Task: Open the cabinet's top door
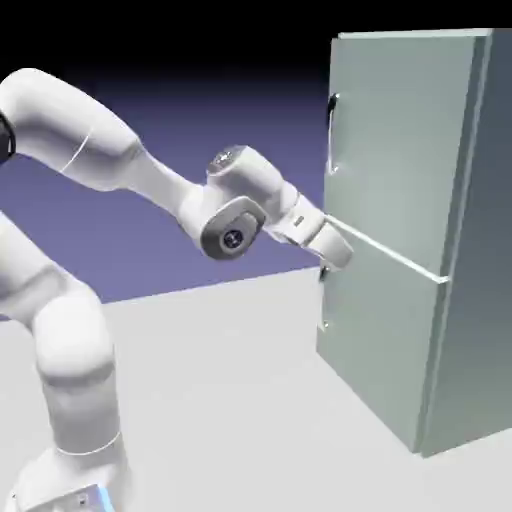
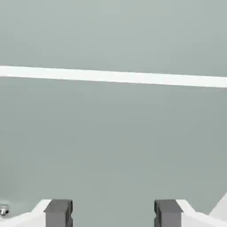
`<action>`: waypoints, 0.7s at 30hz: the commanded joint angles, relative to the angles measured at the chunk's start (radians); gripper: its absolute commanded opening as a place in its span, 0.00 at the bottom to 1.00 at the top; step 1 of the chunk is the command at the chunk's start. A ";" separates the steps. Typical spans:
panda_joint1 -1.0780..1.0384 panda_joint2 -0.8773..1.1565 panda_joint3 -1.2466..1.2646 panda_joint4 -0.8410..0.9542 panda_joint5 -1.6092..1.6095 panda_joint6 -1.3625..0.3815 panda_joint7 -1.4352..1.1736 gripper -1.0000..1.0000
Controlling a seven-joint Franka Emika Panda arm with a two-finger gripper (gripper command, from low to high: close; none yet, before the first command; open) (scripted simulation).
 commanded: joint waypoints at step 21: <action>-0.400 -0.237 0.471 0.233 0.914 -0.007 0.777 0.50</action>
